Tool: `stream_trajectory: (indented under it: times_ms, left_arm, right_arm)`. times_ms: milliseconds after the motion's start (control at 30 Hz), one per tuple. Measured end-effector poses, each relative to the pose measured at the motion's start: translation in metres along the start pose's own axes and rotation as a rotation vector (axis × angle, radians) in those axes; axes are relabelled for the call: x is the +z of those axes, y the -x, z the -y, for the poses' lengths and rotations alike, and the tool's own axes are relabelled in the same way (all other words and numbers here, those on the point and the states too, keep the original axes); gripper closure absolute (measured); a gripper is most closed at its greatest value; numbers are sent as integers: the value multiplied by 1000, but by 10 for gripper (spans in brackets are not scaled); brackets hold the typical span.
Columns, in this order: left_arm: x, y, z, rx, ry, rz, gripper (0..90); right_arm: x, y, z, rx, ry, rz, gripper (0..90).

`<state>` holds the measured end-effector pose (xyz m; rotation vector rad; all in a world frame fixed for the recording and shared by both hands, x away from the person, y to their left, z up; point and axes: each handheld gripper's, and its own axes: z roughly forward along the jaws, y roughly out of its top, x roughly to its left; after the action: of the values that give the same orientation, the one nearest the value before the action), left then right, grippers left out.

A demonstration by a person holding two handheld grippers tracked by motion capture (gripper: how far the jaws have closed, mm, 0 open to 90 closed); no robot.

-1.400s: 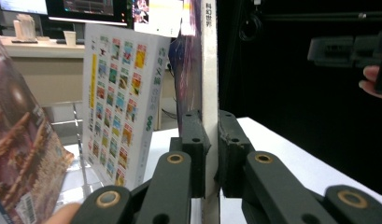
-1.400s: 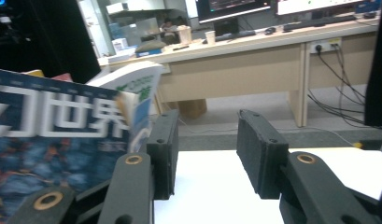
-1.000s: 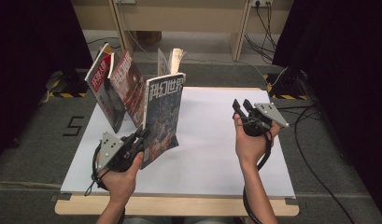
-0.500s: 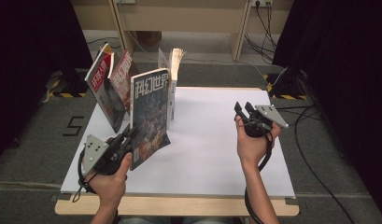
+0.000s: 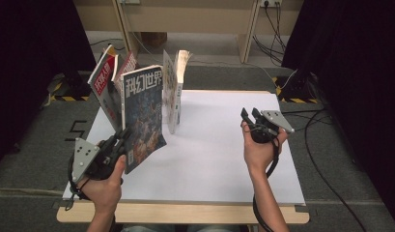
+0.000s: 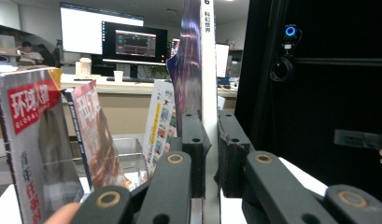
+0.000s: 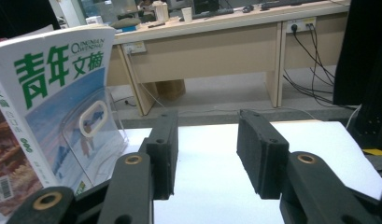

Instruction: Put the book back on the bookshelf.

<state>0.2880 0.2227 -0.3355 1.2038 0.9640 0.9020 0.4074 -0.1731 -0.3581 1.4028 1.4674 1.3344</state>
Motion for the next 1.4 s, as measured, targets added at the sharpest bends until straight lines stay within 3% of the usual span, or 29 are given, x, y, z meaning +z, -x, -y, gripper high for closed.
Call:
stream_trajectory:
  times_ms: [400,767,1400]
  left_arm:
    - [20,-16,-3,17,1,-62,831]
    - [40,-32,-1,18,-13,-92,831]
    - [86,-52,10,24,-34,-144,830]
  right_arm:
    - [1,12,18,-15,-40,22,578]
    - [1,18,30,-27,-60,33,575]
    - [0,22,38,-30,-80,35,571]
